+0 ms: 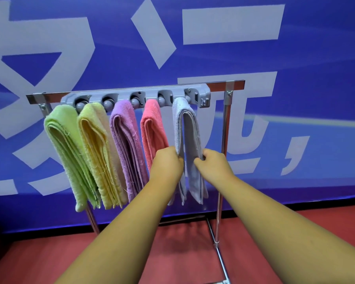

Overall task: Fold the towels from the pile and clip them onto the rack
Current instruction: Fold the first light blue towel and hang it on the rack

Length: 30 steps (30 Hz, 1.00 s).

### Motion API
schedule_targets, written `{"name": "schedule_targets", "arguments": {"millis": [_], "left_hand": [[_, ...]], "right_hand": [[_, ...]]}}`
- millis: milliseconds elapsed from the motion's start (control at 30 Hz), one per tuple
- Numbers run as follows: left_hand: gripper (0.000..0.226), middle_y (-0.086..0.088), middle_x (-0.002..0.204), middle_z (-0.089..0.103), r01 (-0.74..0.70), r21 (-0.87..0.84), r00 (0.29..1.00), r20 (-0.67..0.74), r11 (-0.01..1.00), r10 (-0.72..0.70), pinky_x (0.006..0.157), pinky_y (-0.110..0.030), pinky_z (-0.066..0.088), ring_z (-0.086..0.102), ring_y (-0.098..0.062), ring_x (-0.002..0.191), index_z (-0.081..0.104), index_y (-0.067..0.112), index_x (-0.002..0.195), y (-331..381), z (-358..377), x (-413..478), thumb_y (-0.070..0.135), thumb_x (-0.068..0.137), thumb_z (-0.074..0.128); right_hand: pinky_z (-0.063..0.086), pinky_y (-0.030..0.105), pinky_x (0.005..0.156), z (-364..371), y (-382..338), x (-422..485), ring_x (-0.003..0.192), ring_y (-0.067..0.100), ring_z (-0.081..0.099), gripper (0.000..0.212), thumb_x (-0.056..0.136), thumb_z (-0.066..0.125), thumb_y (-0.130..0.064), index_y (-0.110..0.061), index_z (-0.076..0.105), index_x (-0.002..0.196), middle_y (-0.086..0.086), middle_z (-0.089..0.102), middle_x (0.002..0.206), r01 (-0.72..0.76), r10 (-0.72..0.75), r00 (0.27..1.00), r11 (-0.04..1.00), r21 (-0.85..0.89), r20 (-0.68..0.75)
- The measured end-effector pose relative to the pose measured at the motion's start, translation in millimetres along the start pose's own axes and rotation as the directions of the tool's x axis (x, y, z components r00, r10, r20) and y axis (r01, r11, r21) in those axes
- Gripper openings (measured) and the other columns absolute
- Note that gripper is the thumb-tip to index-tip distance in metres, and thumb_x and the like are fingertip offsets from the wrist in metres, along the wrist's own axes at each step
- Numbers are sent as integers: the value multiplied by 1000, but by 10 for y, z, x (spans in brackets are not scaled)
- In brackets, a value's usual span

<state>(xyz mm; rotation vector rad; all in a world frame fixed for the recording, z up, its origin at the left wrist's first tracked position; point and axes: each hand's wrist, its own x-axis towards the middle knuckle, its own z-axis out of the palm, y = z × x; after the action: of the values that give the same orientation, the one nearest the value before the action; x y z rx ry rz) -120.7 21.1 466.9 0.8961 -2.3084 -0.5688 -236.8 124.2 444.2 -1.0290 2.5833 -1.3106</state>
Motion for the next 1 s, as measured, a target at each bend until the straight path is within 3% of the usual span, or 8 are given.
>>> {"name": "schedule_targets", "arguments": {"millis": [167, 433, 567, 700, 800, 900, 1000], "left_hand": [[22, -6, 72, 61, 20, -21, 1000, 17, 1000, -20, 62, -33, 41, 59, -34, 72, 55, 16, 71, -13, 25, -40, 15, 93, 55], [30, -5, 66, 56, 40, -10, 996, 75, 999, -39, 59, -32, 40, 54, -31, 66, 49, 17, 63, 23, -27, -55, 10, 91, 57], [32, -2, 65, 52, 51, 4, 995, 80, 999, -52, 61, -31, 39, 54, -31, 68, 47, 17, 63, 29, -36, -51, 11, 92, 59], [30, -2, 67, 52, 47, -13, 993, 107, 999, -46, 63, -30, 39, 53, -28, 70, 49, 15, 67, 19, -58, -67, 13, 95, 58], [21, 1, 69, 55, 62, -15, 986, 157, 998, -59, 53, -27, 37, 53, -21, 66, 56, 15, 74, -45, -29, -117, 16, 94, 59], [23, 5, 69, 60, 78, -54, 979, 194, 995, -66, 51, -23, 36, 57, -18, 66, 58, 21, 69, -132, 15, -190, 17, 91, 60], [24, 7, 68, 64, 82, -77, 973, 221, 994, -63, 52, -22, 37, 57, -13, 64, 60, 22, 67, -210, 57, -272, 15, 90, 60]], "right_hand": [[37, 33, 54, 76, -20, -53, 61, 22, 47, 33, 97, 61, -30, -16, 49, 70, 1, 56, 66, 25, -25, 1000, 999, 20, -6], [38, 30, 54, 212, 23, -170, 63, 17, 54, 25, 99, 61, -28, -28, 55, 75, -4, 62, 72, 38, -40, 997, 999, 33, 70], [41, 28, 56, 266, 118, -193, 74, 17, 63, 7, 99, 61, -25, -26, 68, 97, -3, 69, 84, 42, -43, 988, 999, 7, 151], [46, 27, 61, 336, 200, -231, 81, 18, 66, 17, 96, 69, -28, -26, 70, 113, -3, 71, 93, 50, -45, 978, 999, -21, 205], [52, 30, 64, 388, 252, -250, 81, 15, 68, 17, 94, 72, -36, -29, 70, 109, -6, 72, 91, 31, -23, 979, 999, -34, 203], [60, 38, 70, 424, 278, -272, 79, 18, 72, 15, 95, 65, -44, -30, 70, 99, -6, 73, 87, 17, -9, 984, 999, -42, 176], [61, 41, 71, 455, 285, -274, 78, 24, 71, 14, 95, 60, -38, -27, 69, 94, -3, 73, 83, 29, -17, 989, 996, -85, 145]]}}
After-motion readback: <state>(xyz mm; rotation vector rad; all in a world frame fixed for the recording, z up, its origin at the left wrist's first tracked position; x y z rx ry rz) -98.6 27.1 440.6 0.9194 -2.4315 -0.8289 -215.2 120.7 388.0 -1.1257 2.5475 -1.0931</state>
